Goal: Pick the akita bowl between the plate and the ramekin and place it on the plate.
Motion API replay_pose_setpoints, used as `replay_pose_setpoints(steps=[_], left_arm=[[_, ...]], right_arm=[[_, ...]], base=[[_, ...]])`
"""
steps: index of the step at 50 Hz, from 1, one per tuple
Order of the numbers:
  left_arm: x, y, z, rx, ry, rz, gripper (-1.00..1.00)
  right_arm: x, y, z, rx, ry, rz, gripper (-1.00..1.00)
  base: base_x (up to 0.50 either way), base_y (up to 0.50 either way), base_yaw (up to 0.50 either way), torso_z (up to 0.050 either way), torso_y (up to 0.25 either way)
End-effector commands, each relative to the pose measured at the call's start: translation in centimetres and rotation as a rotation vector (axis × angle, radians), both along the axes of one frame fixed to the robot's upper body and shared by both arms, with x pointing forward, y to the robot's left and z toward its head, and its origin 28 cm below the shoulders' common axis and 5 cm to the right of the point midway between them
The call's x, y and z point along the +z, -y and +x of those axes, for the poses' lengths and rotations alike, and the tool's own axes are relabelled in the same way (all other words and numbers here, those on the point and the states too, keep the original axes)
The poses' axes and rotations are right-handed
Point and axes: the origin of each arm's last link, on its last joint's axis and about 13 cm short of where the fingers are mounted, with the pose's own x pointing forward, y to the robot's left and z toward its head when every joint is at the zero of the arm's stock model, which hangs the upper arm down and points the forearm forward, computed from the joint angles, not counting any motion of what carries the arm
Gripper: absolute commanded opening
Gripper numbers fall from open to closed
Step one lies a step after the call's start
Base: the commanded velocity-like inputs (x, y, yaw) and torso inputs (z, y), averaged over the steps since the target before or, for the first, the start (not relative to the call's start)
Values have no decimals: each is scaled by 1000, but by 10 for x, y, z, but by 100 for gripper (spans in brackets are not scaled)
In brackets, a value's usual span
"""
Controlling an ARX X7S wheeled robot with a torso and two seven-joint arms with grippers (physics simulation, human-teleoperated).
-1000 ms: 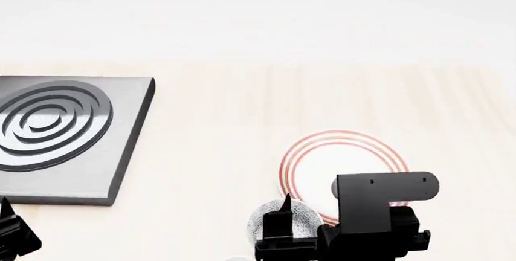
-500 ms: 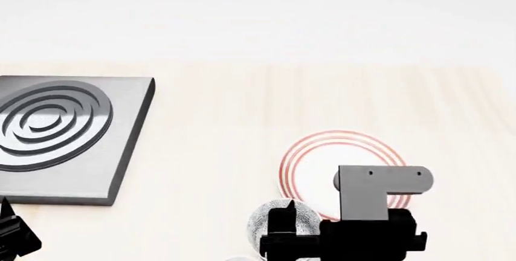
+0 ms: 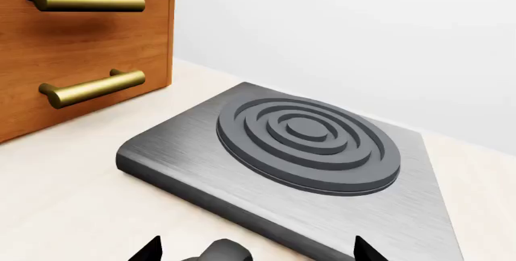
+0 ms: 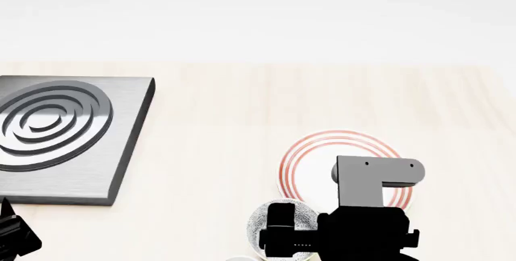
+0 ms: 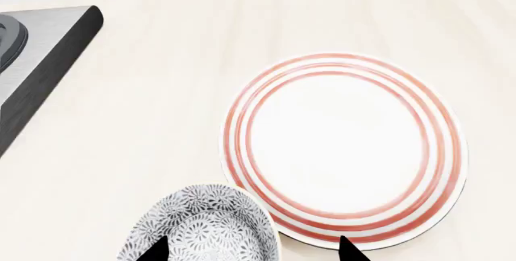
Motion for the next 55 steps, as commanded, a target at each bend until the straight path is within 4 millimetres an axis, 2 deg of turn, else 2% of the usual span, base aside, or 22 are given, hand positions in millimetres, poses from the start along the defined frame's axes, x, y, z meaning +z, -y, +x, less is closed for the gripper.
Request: replay_pose_setpoints(steps=[1,38,55], left_arm=[[-1,0,0,-1,-1,-1,100],[-1,0,1,3,0,1,100],[0,0,-1,4,0,1,100]], right_arm=[[0,1,6,-2,-49,24,100],[-10,7,11,-36,-117,45,100],[-16,7,18,-44,-139,116,100]], base=[[0,0,0,0,0],[0,0,0,0,0],[0,0,0,0,0]])
